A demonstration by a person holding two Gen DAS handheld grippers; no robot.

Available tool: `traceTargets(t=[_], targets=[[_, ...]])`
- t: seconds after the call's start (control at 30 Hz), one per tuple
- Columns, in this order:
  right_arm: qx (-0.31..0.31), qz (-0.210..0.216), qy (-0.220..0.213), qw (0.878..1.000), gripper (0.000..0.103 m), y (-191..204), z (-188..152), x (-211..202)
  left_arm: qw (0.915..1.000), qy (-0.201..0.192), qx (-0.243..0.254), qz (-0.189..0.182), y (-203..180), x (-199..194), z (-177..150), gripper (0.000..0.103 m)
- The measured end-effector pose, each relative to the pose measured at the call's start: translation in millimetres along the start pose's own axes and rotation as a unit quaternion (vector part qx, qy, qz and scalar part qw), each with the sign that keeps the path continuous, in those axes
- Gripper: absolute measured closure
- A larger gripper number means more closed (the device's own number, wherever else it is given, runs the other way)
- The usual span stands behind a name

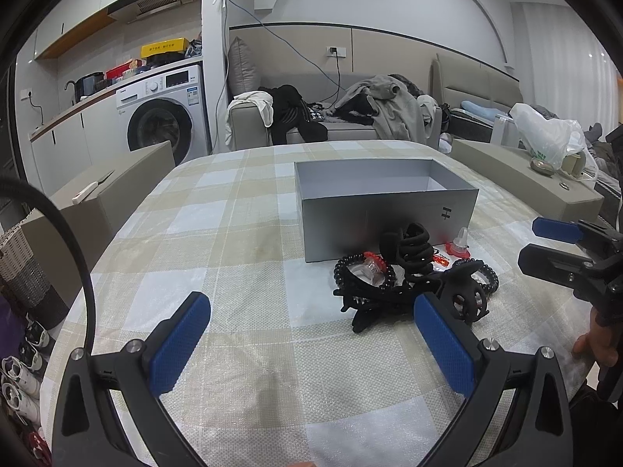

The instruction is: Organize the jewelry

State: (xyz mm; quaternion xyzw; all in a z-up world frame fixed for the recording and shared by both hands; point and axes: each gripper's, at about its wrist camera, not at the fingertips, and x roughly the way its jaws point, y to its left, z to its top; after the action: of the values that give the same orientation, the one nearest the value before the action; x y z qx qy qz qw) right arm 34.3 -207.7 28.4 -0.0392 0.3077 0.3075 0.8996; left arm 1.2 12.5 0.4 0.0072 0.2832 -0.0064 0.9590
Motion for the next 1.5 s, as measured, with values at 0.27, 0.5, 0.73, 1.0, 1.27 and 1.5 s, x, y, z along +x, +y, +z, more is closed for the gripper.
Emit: traceTargets(t=[0.27,0.5,0.73,1.0,1.27,1.5], targets=[[0.000,0.000,0.000,1.000,0.000,0.3,-0.1,0.8,1.0000,0.000,0.000,0.000,-0.1,0.0,0.0,0.001],[-0.001,0.001,0.001,1.000,0.000,0.6,-0.8,1.4,1.0000,0.000,0.000,0.000,-0.4,0.0,0.1,0.001],[0.008,0.027,-0.005,1.000,0.000,-1.2,-0.2,0.3,1.0000,0.001,0.001,0.000,-0.4,0.1,0.1,0.001],[0.060,0.039,0.038,0.997,0.000,-20.9,5.9,12.6,1.0000,0.008,0.003,-0.001,0.2,2.9,2.7,0.001],[0.043,0.047,0.076,0.995,0.019,-13.9,0.1,19.4,0.9990,0.017,-0.023,-0.034,2.4,-0.6,5.5,0.001],[0.018,-0.006,0.105,0.994,0.038,-11.9,-5.1,28.0,0.9989,0.022,-0.014,-0.039,-4.6,-0.8,4.8,0.001]])
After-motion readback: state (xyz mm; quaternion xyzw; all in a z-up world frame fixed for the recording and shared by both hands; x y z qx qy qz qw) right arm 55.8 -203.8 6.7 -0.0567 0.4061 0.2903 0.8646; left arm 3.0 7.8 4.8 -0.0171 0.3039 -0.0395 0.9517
